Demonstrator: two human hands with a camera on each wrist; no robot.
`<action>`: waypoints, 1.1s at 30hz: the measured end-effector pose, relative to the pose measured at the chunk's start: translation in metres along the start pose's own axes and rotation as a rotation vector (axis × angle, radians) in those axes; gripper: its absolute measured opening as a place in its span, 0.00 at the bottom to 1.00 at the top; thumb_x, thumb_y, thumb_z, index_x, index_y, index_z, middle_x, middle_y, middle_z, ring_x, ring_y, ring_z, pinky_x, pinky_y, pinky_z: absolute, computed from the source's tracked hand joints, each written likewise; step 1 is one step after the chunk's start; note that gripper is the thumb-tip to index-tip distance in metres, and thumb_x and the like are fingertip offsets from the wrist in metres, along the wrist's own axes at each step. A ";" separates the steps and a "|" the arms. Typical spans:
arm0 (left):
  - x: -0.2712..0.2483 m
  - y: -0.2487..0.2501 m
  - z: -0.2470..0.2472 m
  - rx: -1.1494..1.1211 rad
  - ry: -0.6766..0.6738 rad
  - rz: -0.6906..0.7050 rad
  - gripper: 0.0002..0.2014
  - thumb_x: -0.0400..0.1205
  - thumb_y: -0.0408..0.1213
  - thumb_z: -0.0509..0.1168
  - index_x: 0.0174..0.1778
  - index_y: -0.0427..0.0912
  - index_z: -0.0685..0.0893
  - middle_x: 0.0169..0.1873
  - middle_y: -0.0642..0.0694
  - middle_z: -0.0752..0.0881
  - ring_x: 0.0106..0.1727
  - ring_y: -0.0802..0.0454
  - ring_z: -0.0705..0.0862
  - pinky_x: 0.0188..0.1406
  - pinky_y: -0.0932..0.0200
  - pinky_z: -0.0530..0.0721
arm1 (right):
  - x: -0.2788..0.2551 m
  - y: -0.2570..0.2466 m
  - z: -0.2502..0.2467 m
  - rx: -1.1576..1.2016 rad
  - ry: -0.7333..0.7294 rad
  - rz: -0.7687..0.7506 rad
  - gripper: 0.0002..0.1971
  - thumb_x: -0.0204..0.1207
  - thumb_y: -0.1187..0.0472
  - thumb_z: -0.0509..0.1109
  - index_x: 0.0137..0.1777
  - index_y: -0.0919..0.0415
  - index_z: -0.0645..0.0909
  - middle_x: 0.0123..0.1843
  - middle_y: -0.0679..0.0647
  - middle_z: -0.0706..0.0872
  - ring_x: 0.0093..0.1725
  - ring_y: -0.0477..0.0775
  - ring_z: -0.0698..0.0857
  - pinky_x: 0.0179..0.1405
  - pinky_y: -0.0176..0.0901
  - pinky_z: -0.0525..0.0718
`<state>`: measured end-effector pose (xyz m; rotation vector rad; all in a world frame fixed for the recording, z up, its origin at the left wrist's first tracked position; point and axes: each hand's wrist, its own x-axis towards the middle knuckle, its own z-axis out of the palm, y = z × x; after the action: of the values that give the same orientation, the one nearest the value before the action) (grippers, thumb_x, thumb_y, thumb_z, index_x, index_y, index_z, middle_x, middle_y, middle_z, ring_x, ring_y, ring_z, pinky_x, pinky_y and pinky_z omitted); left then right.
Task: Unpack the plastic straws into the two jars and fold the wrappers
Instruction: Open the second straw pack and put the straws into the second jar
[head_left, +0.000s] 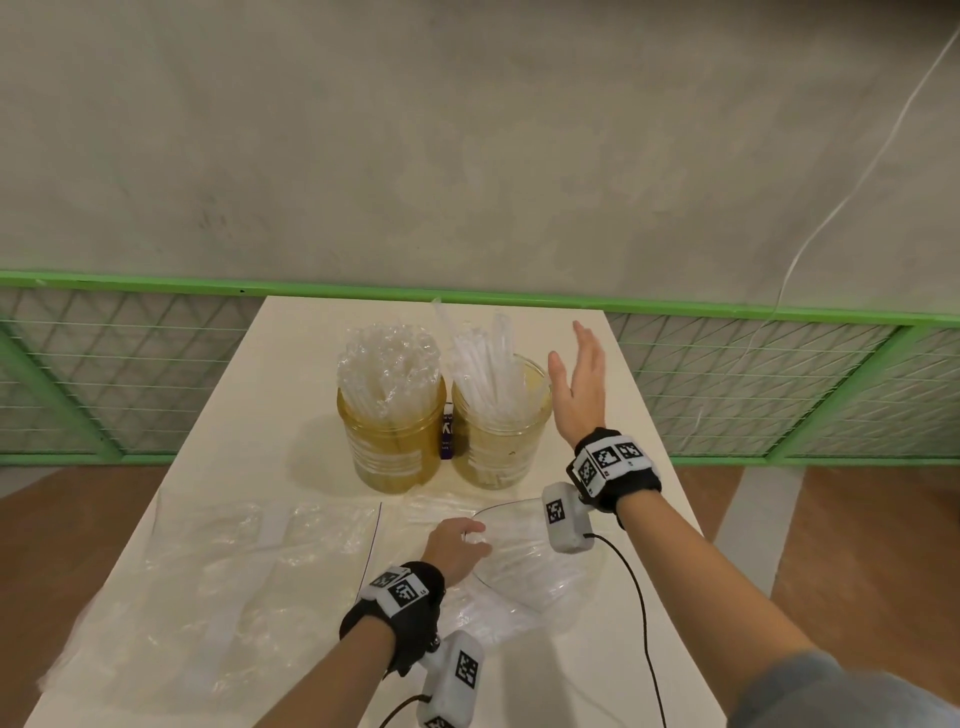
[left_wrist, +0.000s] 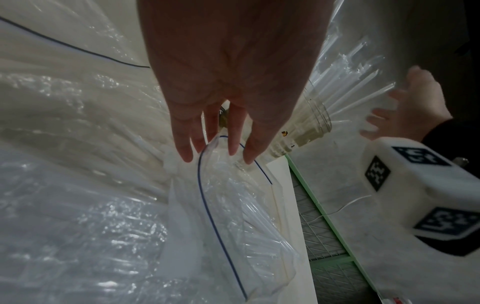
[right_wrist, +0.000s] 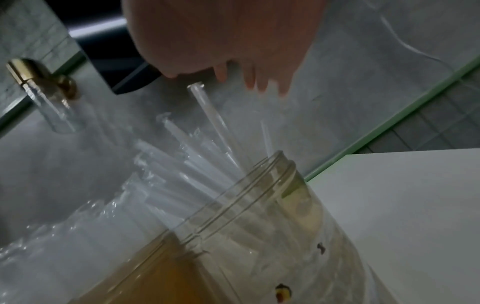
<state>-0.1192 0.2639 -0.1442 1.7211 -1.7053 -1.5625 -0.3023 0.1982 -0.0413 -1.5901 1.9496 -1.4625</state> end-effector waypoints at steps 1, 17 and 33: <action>0.000 0.000 0.000 -0.004 -0.002 -0.002 0.18 0.78 0.35 0.68 0.65 0.39 0.79 0.71 0.42 0.73 0.72 0.47 0.72 0.70 0.59 0.69 | 0.002 -0.002 0.005 0.002 -0.127 0.014 0.26 0.85 0.53 0.54 0.80 0.61 0.58 0.82 0.60 0.60 0.81 0.54 0.59 0.77 0.43 0.56; 0.001 0.007 -0.001 -0.032 0.020 0.014 0.15 0.79 0.30 0.66 0.62 0.36 0.81 0.68 0.40 0.75 0.68 0.43 0.76 0.67 0.58 0.74 | -0.010 0.011 0.010 -0.073 -0.170 -0.103 0.21 0.75 0.66 0.72 0.68 0.65 0.77 0.69 0.62 0.76 0.70 0.57 0.75 0.71 0.43 0.71; -0.006 0.027 0.004 0.014 0.049 0.108 0.23 0.76 0.23 0.65 0.69 0.35 0.76 0.64 0.34 0.76 0.61 0.35 0.80 0.63 0.45 0.81 | -0.174 0.061 -0.009 -0.519 -0.649 0.706 0.23 0.84 0.51 0.56 0.56 0.74 0.81 0.57 0.66 0.86 0.59 0.64 0.83 0.61 0.45 0.77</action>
<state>-0.1359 0.2635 -0.1220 1.6305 -1.7580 -1.4530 -0.2793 0.3431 -0.1528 -1.1023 2.1857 -0.1464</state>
